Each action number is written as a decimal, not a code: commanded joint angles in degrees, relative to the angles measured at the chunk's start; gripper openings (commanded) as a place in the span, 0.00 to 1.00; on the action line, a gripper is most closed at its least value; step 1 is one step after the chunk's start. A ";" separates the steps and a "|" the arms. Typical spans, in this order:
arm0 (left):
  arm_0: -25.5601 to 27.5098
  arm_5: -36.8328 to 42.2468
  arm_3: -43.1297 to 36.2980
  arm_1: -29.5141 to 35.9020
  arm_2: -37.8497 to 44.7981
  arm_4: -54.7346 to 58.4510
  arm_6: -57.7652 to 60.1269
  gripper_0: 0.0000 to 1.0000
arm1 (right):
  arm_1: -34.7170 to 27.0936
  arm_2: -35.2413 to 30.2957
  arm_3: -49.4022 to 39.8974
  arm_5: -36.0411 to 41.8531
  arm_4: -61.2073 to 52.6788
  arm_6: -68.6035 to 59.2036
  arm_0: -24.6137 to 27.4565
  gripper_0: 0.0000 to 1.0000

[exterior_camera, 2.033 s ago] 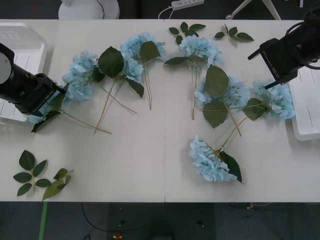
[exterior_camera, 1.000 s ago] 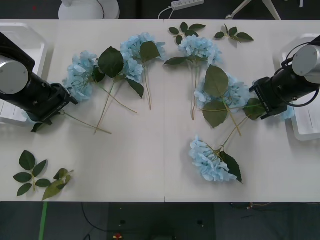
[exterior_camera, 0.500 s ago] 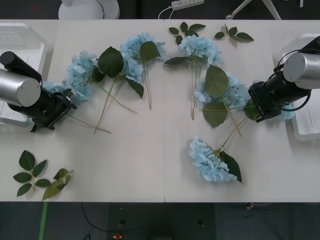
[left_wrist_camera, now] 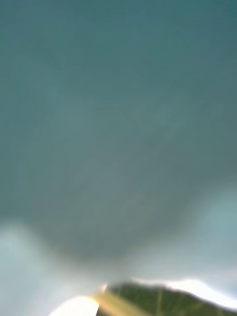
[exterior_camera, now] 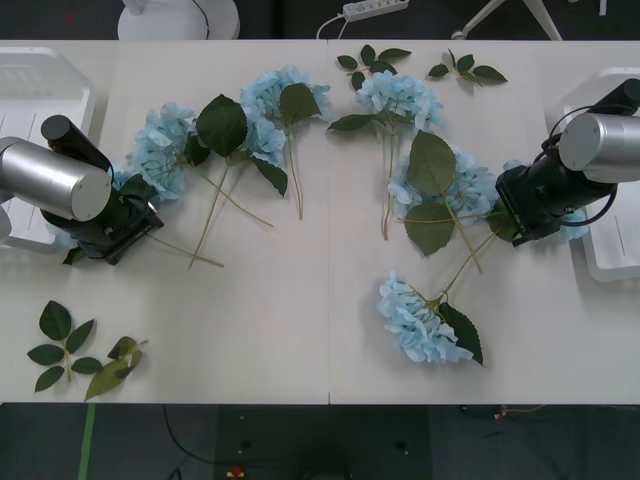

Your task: Place the red flowers into the right box and the blue flowers into the left box. If a person shows an open palm, hand one flower to the person first, then continue sorting.

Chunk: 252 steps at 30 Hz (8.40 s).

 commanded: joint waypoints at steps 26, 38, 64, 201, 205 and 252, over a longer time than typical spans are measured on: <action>-0.08 0.95 2.00 -2.12 0.00 -4.78 -3.76 0.00 | 1.53 -0.20 1.11 -2.41 3.64 1.19 0.16 0.00; -2.37 17.83 -13.03 9.92 9.94 -1.61 -15.80 0.00 | -0.05 -1.26 0.85 -6.19 4.87 17.10 -2.13 0.00; -14.32 31.10 -26.65 26.89 24.00 8.58 -47.53 0.00 | -8.40 -13.30 -21.57 -3.81 1.18 68.43 -3.09 0.00; 25.23 -30.95 -42.73 -12.49 39.47 -5.83 -69.68 0.00 | 20.60 -0.55 -38.27 -33.52 -23.61 100.51 -14.43 0.59; 27.87 -32.80 -44.05 -8.97 39.47 -4.69 -69.50 0.00 | 20.51 -0.55 -38.27 -33.52 -23.26 100.42 -14.43 0.94; 28.74 -10.12 -1.69 25.22 45.88 8.76 -66.51 0.00 | -17.72 -0.47 -51.01 17.19 -14.38 87.94 -3.53 1.00</action>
